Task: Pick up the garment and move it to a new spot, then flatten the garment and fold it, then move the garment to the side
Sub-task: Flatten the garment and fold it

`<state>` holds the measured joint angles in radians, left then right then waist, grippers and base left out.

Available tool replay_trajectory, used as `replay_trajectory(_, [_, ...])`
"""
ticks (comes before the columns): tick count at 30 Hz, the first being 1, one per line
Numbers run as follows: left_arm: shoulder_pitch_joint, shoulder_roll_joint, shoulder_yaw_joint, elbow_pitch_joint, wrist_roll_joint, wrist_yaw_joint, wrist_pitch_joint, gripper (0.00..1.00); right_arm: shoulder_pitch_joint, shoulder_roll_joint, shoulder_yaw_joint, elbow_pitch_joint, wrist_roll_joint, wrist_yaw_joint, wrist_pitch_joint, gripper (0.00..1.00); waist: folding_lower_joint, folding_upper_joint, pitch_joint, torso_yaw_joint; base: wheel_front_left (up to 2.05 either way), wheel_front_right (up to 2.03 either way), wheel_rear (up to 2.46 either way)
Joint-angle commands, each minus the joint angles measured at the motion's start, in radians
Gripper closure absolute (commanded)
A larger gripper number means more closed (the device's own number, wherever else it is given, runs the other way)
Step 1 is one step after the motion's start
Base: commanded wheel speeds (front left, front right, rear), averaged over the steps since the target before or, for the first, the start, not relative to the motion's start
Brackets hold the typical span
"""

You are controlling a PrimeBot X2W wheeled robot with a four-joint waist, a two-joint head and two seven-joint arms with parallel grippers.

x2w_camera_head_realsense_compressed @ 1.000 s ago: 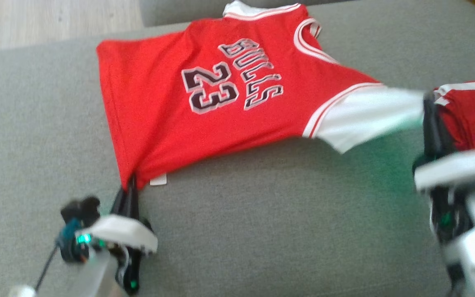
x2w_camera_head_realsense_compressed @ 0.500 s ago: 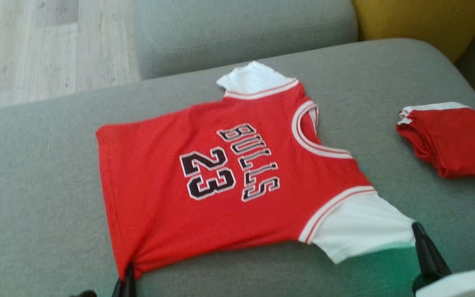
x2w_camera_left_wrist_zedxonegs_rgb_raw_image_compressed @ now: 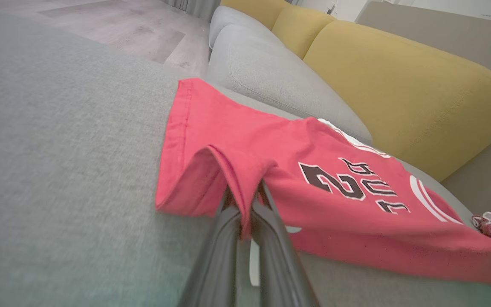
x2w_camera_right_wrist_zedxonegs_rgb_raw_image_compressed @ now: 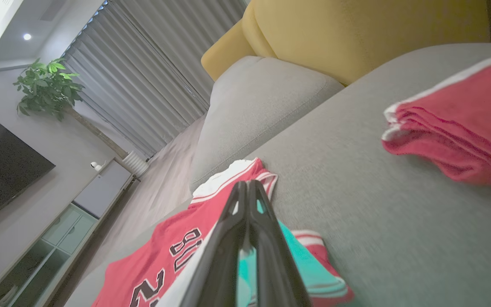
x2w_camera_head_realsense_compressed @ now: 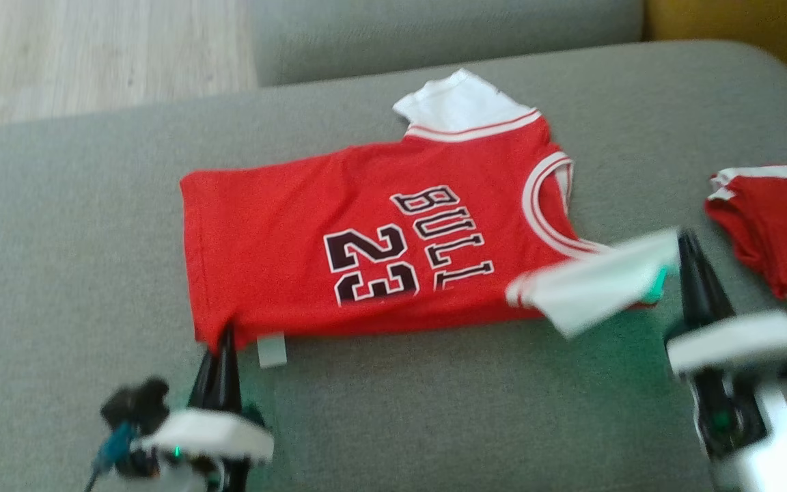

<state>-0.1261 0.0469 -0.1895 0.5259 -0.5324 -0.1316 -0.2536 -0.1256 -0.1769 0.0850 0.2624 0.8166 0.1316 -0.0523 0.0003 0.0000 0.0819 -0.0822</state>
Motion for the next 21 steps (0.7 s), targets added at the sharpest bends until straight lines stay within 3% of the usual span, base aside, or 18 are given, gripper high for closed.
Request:
replay_trajectory(1, [-0.056, 0.004, 0.022, -0.013, -0.007, 0.007, -0.008, 1.00, -0.062, -0.001, 0.010, -0.013, -0.019, -0.001, 0.002, 1.00, -0.0003, 0.0000, 0.034, 0.022, 0.00, 0.00, 0.00])
replay_trajectory(10, [-0.237, 0.003, -0.015, 0.108, -0.014, 0.081, -0.008, 1.00, -0.341, 0.051, -0.020, 0.252, -0.168, -0.001, -0.067, 1.00, -0.0003, 0.0000, 0.102, 0.053, 0.00, 0.00, 0.00])
replay_trajectory(11, [-0.248, 0.003, -0.012, 0.114, -0.015, 0.093, -0.008, 1.00, -0.365, 0.057, -0.023, 0.282, -0.180, -0.001, -0.083, 0.80, -0.0003, 0.0000, 0.103, 0.056, 0.00, 0.00, 0.00])
replay_trajectory(12, [-0.255, 0.003, -0.010, 0.117, -0.013, 0.103, -0.008, 1.00, -0.385, 0.061, -0.028, 0.312, -0.193, -0.001, -0.103, 0.30, -0.0003, 0.0000, 0.103, 0.059, 0.00, 0.00, 0.00])
replay_trajectory(13, [-0.260, 0.003, -0.006, 0.115, -0.008, 0.115, -0.008, 0.62, -0.404, 0.064, -0.034, 0.339, -0.208, -0.001, -0.126, 0.00, -0.0003, 0.0000, 0.104, 0.062, 0.00, 0.00, 0.00])
replay_trajectory(14, [-0.262, 0.003, -0.001, 0.111, -0.004, 0.127, -0.008, 0.10, -0.419, 0.067, -0.037, 0.361, -0.222, -0.001, -0.145, 0.00, -0.0003, 0.0000, 0.102, 0.065, 0.00, 0.00, 0.00])
replay_trajectory(15, [-0.259, 0.003, 0.002, 0.109, 0.000, 0.137, -0.008, 0.00, -0.430, 0.068, -0.035, 0.379, -0.238, -0.001, -0.161, 0.00, -0.0003, 0.0000, 0.100, 0.067, 0.00, 0.00, 0.00])
replay_trajectory(21, [-0.194, 0.003, 0.036, 0.042, 0.089, 0.195, -0.008, 0.00, -0.410, 0.034, 0.003, 0.393, -0.406, -0.001, -0.208, 0.00, -0.0003, 0.0000, 0.074, 0.080, 0.00, 0.00, 0.00])
